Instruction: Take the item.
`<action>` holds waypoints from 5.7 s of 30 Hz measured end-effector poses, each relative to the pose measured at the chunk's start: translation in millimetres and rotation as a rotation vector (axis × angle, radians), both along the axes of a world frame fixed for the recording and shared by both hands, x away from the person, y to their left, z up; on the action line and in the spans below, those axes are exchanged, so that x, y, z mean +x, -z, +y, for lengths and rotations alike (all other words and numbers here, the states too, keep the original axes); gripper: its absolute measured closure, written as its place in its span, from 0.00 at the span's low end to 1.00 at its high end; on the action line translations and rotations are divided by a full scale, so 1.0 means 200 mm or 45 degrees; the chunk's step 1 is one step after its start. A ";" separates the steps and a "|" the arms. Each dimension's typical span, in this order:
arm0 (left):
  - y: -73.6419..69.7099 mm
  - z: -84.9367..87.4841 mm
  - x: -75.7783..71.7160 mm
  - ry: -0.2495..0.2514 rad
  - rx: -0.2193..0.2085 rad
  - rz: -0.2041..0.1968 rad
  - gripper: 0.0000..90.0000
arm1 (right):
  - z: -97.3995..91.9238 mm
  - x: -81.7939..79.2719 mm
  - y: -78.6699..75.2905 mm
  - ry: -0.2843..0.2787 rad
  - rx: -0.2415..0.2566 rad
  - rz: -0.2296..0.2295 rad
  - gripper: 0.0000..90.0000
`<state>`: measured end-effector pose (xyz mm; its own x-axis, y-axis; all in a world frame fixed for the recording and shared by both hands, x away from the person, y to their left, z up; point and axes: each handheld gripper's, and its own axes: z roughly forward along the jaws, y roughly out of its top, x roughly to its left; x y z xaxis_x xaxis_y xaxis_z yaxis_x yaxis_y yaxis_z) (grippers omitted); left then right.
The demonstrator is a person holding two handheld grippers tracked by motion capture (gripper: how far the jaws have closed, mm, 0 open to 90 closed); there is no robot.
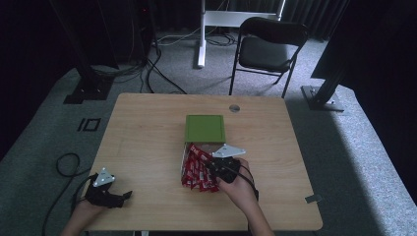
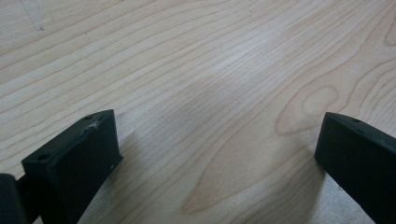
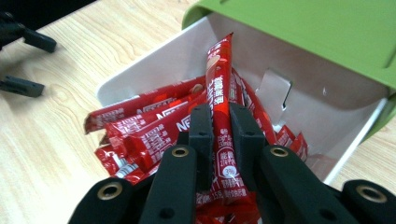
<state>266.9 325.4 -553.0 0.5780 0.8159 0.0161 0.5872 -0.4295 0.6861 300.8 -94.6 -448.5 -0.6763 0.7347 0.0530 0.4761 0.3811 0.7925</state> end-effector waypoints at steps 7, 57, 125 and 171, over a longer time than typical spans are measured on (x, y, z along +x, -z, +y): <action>0.00 0.00 0.00 0.000 0.000 0.000 0.01 | -0.04 -0.04 -0.04 -0.021 0.040 -0.004 0.90; 0.00 0.00 0.00 0.000 -0.001 0.000 0.01 | -0.48 0.08 0.06 0.488 0.275 -0.108 0.89; 0.00 0.00 0.00 0.000 -0.001 0.000 0.01 | -0.43 0.14 0.42 0.452 0.110 0.153 0.70; 0.00 0.00 0.00 0.000 -0.002 0.000 0.01 | -0.96 0.00 0.47 0.690 0.067 0.111 0.27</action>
<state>266.8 325.3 -553.0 0.5777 0.8161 0.0150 0.5874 -0.4284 0.6866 301.2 -285.7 -543.0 -0.1936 0.9713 0.1381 0.6576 0.0240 0.7529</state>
